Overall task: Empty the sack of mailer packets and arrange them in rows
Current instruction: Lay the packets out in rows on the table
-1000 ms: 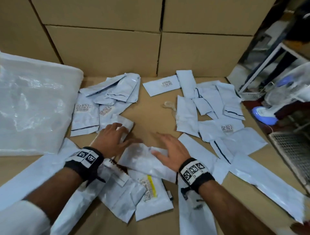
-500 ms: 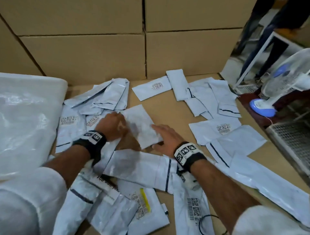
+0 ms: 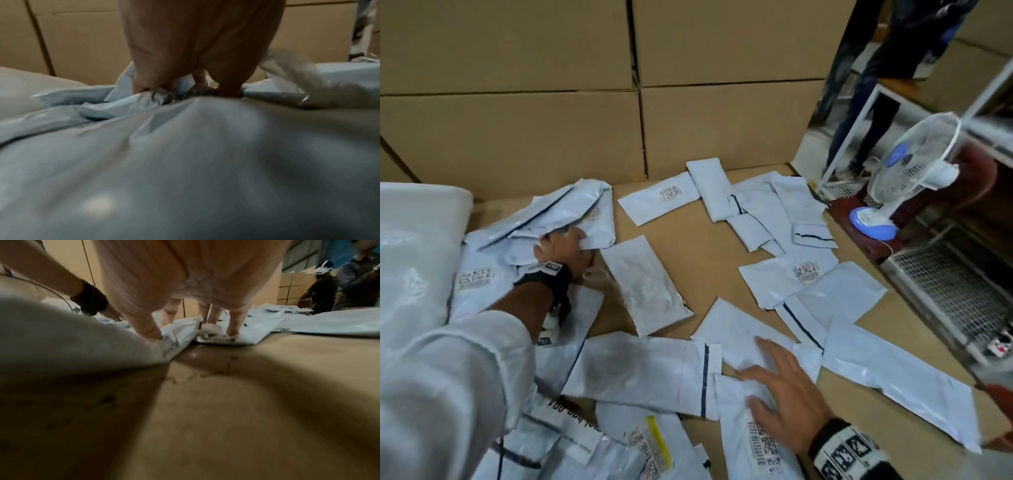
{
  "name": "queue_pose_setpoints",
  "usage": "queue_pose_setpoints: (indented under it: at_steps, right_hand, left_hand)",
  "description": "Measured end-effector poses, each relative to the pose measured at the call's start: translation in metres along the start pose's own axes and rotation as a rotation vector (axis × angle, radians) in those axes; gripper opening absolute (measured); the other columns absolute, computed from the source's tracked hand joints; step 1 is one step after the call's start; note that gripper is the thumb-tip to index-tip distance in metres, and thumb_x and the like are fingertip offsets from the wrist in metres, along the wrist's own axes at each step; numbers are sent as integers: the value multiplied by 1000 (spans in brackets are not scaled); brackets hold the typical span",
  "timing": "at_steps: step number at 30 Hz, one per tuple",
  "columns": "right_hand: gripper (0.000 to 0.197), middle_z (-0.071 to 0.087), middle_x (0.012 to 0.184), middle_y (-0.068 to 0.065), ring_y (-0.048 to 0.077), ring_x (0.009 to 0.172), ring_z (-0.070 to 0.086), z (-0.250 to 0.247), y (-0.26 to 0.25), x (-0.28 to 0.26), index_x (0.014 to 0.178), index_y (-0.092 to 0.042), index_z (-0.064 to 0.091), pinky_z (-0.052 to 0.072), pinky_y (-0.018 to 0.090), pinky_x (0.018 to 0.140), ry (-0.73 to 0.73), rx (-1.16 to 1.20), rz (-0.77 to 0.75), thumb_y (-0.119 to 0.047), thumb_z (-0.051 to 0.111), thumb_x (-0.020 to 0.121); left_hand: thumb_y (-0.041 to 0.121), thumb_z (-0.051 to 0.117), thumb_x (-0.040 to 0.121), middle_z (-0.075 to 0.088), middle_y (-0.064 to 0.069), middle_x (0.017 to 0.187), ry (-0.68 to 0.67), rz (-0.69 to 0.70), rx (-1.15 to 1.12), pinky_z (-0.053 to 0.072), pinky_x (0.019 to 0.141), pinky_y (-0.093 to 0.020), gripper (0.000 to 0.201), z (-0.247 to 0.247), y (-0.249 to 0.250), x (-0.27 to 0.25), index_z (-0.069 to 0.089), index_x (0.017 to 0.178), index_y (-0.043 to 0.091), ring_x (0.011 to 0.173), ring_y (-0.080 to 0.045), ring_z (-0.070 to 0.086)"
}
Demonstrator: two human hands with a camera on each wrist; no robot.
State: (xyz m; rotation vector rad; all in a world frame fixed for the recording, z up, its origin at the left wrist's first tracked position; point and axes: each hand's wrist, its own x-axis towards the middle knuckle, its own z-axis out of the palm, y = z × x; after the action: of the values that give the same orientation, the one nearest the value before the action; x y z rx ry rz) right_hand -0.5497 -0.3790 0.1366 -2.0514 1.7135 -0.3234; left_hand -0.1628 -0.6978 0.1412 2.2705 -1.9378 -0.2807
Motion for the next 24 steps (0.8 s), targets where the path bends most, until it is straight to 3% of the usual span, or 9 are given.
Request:
queue_pose_setpoints:
  at_steps: [3, 8, 11, 14, 16, 17, 20, 22, 24]
  right_hand:
    - [22, 27, 157, -9, 13, 144, 28, 12, 0, 0, 112, -46, 59, 34, 30, 111, 126, -41, 27, -39, 57, 91]
    - [12, 44, 146, 0, 21, 131, 44, 11, -9, 34, 99, -39, 59, 43, 40, 105, 263, -62, 59, -28, 59, 95]
    - [11, 52, 139, 3, 23, 120, 53, 0, -16, 65, 100, -34, 65, 48, 42, 100, 270, -43, 29, -26, 60, 94]
    - [22, 56, 130, 2, 22, 114, 56, -15, -17, 79, 114, -31, 67, 48, 39, 99, 232, 9, -7, -30, 63, 93]
    - [36, 54, 127, -2, 19, 115, 56, -30, -12, 79, 125, -32, 63, 48, 37, 100, 213, 61, 47, -36, 67, 90]
    - [44, 53, 129, -2, 19, 118, 55, -37, -6, 78, 129, -34, 60, 47, 37, 102, 185, 68, 104, -40, 70, 87]
    - [83, 44, 146, 4, 26, 136, 43, -56, 9, 73, 147, -33, 43, 39, 40, 112, -52, -102, 298, -61, 74, 75]
    - [99, 32, 158, 8, 30, 144, 32, -58, 9, 70, 154, -32, 30, 34, 44, 116, -190, -186, 347, -67, 74, 73]
    - [91, 26, 162, 9, 31, 148, 26, -53, 3, 71, 155, -35, 29, 31, 45, 118, -207, -175, 336, -60, 72, 79]
  left_hand:
    - [30, 65, 82, 50, -20, 130, 6, 36, 23, 36, 100, -53, 33, 4, 12, -1, 55, 114, 26, 120, -46, 46]
    - [39, 61, 84, 63, -11, 122, -85, 242, -57, 45, 98, -49, 27, 9, 24, -4, 62, 108, 27, 115, -36, 58]
    - [24, 66, 89, 61, -9, 131, -195, 348, -152, 43, 104, -43, 32, -3, 24, -6, 65, 120, 22, 122, -33, 57]
    - [7, 59, 92, 57, -12, 137, -238, 469, -174, 43, 98, -37, 36, -25, 35, -22, 62, 126, 20, 121, -33, 56]
    - [22, 60, 95, 54, -12, 141, -276, 479, -166, 43, 100, -40, 40, -35, 54, -40, 55, 134, 24, 123, -33, 54]
    - [40, 61, 92, 52, -10, 143, -305, 478, -122, 41, 104, -40, 50, -39, 65, -50, 52, 139, 24, 126, -31, 52]
    - [94, 42, 64, 39, -6, 155, -423, 507, 114, 30, 116, -43, 106, -31, 97, -86, 38, 148, 30, 140, -28, 38]
    - [100, 41, 56, 26, -5, 161, -502, 516, 183, 25, 116, -49, 114, -16, 115, -113, 30, 150, 37, 145, -31, 29]
    - [101, 44, 52, 31, -3, 158, -499, 590, 167, 28, 115, -47, 116, -7, 136, -140, 33, 148, 38, 143, -29, 31]
